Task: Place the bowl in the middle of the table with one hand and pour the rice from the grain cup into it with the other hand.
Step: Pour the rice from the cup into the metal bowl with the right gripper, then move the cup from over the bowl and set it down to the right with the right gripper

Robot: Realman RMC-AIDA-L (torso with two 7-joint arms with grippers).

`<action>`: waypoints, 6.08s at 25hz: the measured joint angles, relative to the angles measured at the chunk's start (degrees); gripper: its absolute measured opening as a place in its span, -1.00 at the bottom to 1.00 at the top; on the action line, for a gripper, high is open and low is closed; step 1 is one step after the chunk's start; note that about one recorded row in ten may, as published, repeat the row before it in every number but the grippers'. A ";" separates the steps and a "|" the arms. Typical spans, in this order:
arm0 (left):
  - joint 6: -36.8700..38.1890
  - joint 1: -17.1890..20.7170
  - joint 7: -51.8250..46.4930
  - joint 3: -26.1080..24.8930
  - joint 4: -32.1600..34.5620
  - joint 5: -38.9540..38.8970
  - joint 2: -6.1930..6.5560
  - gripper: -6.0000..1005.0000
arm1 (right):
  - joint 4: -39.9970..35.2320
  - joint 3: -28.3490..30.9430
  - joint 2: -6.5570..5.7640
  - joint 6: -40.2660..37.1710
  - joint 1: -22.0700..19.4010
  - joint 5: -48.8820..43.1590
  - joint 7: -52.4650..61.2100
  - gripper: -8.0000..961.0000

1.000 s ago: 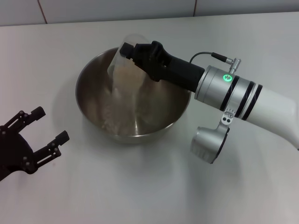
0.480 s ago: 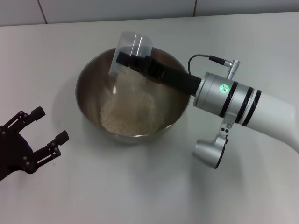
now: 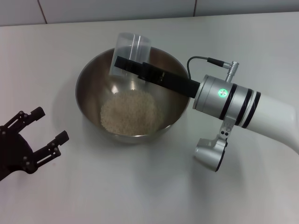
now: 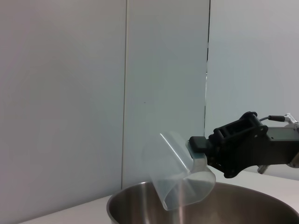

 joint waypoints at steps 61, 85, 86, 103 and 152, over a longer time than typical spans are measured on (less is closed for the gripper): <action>1.54 0.00 0.00 1.14 0.00 0.39 0.09 0.66 | 4.23 13.93 -0.44 2.76 -5.42 -1.13 121.90 -0.98; 1.57 -0.09 0.00 1.32 0.00 0.39 0.09 0.66 | -2.31 33.72 -0.53 1.73 -11.85 -0.99 111.08 -0.98; 1.59 -0.09 0.00 1.32 0.00 0.39 0.09 0.66 | -2.39 33.72 -0.53 1.87 -11.93 -0.99 111.08 -0.98; 2.24 0.43 0.00 2.23 0.00 0.39 0.09 0.66 | -3.09 33.17 0.00 13.80 -13.71 -1.00 111.15 -0.98; 3.53 1.04 -0.18 1.85 0.00 0.38 0.09 0.66 | -2.20 33.08 -0.12 18.50 -15.11 2.23 111.78 0.22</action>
